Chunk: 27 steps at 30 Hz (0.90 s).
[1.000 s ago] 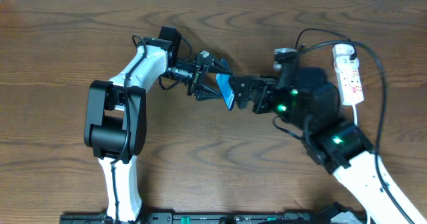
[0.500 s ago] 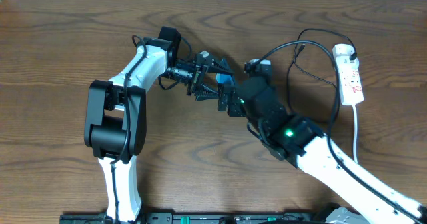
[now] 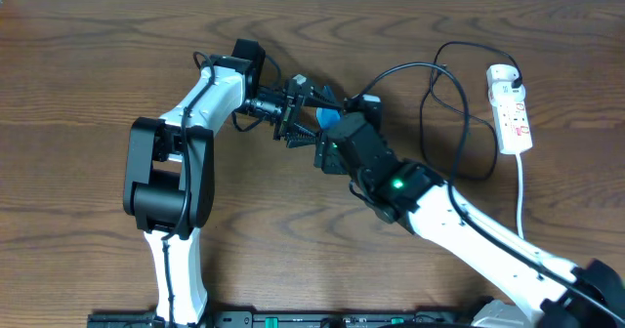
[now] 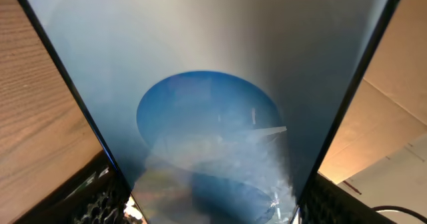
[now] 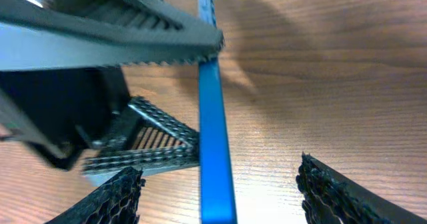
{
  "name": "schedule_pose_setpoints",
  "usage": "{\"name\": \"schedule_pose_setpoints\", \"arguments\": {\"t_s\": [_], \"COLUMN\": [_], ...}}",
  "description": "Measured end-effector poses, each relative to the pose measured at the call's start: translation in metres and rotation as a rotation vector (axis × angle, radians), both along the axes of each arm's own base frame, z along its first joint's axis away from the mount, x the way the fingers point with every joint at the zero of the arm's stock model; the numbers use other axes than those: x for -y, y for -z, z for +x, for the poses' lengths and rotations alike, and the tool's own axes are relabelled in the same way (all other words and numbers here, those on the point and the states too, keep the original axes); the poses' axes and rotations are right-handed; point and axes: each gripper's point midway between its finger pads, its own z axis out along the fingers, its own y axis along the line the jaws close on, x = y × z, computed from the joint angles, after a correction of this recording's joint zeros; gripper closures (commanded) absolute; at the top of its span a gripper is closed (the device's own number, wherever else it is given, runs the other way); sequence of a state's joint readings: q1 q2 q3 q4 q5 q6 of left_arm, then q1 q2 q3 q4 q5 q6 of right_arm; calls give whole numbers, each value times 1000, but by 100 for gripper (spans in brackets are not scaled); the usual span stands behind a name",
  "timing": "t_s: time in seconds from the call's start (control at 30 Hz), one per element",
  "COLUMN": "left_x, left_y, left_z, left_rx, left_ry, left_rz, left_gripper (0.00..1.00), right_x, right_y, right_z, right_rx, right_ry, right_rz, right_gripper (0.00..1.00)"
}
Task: Plug charger to phone and switch on socket
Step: 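Reach the right gripper to the phone and grasp its edge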
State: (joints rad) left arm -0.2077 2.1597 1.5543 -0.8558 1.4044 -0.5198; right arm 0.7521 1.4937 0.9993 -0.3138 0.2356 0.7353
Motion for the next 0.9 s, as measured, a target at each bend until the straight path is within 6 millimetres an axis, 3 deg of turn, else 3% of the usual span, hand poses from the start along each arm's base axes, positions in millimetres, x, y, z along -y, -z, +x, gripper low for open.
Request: {"name": "schedule_pose_setpoints", "arguments": {"t_s": [0.1,0.23,0.43,0.63,0.9], "left_x": [0,0,0,0,0], "left_y": [0,0,0,0,0], "left_z": [0,-1,-2,-2,-2], "left_rx": [-2,-15,-23,-24,-24], "left_ry": [0,-1,-2,-2,-2], "left_rz": [0,3,5,5,6], "left_gripper": [34,34,34,34,34], "right_x": [-4,-8,-8,-8,-8], "right_y": [7,0,-1,-1,0], "right_z": [4,9,10,10,10], "right_rx": [-1,27,31,29,28], "right_ry": [0,1,8,12,13], "right_rz": [-1,24,31,36,36], "right_gripper": [27,30,56,72,85]}}
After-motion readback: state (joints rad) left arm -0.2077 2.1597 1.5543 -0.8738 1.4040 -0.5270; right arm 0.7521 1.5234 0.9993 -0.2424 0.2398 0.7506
